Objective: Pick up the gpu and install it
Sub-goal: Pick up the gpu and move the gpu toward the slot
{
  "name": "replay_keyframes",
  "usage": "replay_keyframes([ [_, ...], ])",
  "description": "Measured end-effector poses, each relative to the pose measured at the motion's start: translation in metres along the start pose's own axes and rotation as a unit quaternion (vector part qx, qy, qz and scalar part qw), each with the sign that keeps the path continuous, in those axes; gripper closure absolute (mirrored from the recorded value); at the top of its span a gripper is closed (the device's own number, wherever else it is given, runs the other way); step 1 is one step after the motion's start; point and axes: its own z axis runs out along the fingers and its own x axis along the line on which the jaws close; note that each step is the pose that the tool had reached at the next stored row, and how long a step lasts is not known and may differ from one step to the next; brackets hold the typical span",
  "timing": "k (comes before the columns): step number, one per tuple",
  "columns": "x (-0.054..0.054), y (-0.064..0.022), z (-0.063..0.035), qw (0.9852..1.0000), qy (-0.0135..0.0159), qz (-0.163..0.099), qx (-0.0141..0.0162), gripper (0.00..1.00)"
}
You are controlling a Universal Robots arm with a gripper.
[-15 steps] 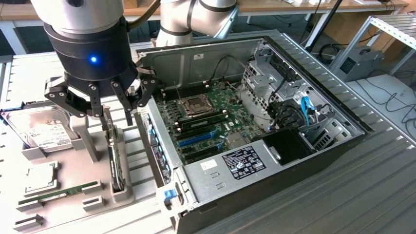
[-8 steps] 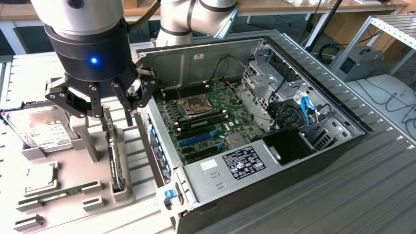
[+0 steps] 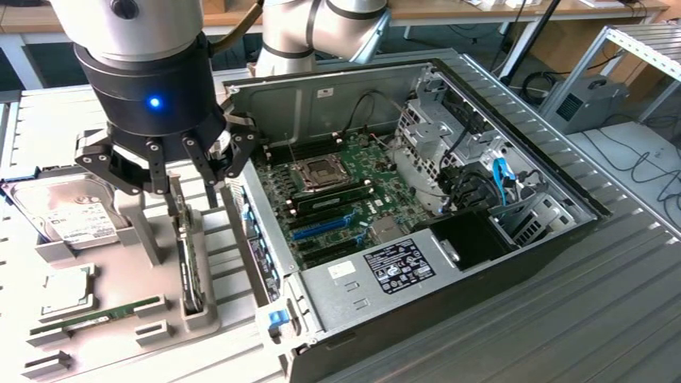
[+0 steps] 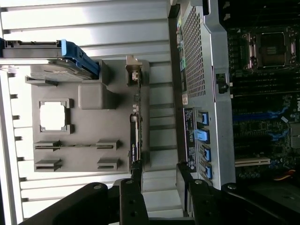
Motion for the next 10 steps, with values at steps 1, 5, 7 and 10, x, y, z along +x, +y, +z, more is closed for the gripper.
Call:
replay_keyframes([
  [1,0.0000,0.0000,0.0002,1.0000,0.0000,0.000,0.0000,0.58],
  [5,0.0000,-0.0001,0.0011,1.0000,0.0000,0.000,0.0000,0.58],
  [7,0.0000,-0.0001,0.0015,1.0000,0.0000,0.000,0.0000,0.58],
  [10,0.0000,-0.0001,0.0020,1.0000,-0.0001,0.000,0.0001,0.58],
])
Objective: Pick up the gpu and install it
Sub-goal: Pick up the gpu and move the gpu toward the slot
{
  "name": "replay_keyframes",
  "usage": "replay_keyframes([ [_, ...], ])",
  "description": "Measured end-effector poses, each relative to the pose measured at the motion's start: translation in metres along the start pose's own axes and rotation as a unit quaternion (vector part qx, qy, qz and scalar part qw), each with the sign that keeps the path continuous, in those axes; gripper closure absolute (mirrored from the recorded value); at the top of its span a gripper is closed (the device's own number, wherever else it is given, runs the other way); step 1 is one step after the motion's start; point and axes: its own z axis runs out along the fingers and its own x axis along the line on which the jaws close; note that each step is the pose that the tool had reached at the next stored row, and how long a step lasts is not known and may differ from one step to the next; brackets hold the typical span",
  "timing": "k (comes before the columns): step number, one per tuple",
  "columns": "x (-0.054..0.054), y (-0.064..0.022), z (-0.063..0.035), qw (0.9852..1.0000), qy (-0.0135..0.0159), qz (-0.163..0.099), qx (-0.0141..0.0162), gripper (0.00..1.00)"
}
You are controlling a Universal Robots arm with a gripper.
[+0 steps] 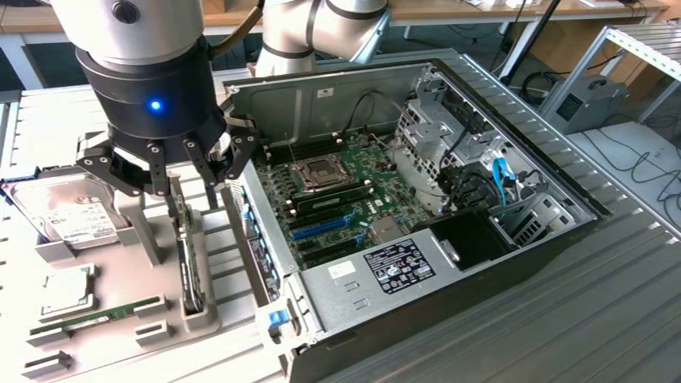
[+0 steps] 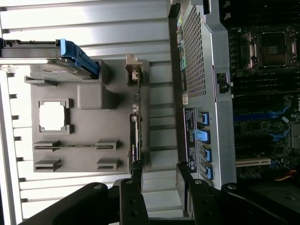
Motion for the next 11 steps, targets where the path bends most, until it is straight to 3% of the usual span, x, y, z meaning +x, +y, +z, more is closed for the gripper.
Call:
replay_keyframes([
  [11,0.0000,0.0000,0.0018,1.0000,0.0000,0.000,0.0002,0.58],
])
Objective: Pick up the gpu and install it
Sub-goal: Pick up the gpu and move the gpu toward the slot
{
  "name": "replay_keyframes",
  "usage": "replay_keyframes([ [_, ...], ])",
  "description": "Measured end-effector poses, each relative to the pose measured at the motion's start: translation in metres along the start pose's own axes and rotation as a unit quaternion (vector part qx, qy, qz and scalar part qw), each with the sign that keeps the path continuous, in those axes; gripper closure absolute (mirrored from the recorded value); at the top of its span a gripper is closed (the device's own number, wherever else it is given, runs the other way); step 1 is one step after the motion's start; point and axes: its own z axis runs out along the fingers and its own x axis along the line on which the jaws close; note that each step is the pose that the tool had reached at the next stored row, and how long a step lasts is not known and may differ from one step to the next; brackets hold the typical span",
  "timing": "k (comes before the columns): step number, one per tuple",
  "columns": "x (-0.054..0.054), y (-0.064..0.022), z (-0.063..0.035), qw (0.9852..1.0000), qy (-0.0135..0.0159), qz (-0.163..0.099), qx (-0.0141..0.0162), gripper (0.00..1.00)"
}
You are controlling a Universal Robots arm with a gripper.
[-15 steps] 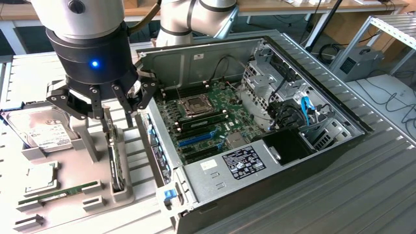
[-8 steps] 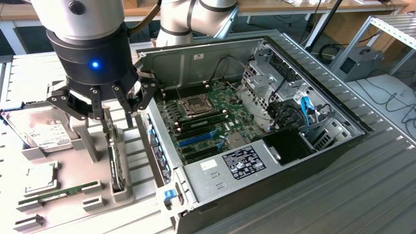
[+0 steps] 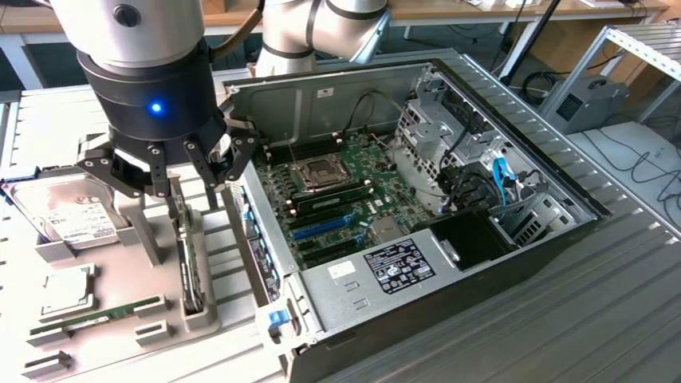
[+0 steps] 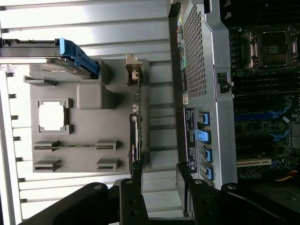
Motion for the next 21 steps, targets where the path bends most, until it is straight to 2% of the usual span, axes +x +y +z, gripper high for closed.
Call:
replay_keyframes([
  [18,0.000,-0.0001,0.0038,1.0000,-0.0001,0.000,0.0014,0.58],
  [21,0.000,-0.0003,0.0109,1.0000,-0.0004,0.000,0.0051,0.58],
])
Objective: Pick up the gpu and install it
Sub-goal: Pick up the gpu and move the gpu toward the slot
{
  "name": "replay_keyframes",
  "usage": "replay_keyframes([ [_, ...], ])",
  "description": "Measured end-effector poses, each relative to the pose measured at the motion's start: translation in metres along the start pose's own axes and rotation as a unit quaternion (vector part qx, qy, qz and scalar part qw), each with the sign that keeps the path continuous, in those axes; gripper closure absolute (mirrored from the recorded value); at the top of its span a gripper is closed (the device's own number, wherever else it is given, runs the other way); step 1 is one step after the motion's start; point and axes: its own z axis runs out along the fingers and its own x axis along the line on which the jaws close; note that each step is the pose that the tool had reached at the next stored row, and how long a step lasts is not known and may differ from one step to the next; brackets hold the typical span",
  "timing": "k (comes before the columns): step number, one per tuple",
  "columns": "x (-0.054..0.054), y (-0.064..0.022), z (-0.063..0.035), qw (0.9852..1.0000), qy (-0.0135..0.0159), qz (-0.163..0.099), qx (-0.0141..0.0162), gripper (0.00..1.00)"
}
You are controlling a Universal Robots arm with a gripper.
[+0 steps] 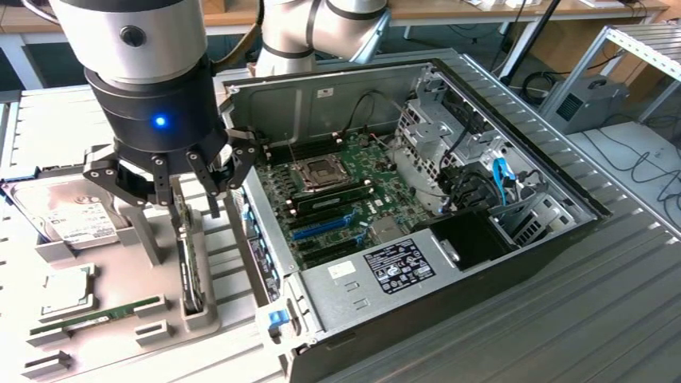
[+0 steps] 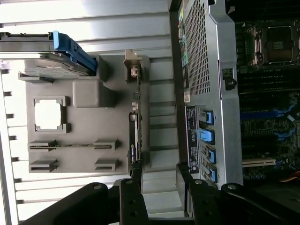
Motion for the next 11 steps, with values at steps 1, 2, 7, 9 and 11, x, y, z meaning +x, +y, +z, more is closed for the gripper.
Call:
replay_keyframes([
  [1,0.000,0.0000,0.0002,1.0000,0.0000,0.000,0.0000,0.58],
  [2,0.000,0.0000,0.0004,1.0000,0.0000,0.000,0.0000,0.58],
  [7,0.000,-0.0002,0.0101,1.0000,-0.0001,0.000,0.0015,0.58],
  [9,0.000,-0.0003,0.0139,1.0000,-0.0001,0.000,0.0015,0.58],
  [11,0.003,-0.0004,0.0182,1.0000,-0.0001,0.000,0.0015,0.58],
])
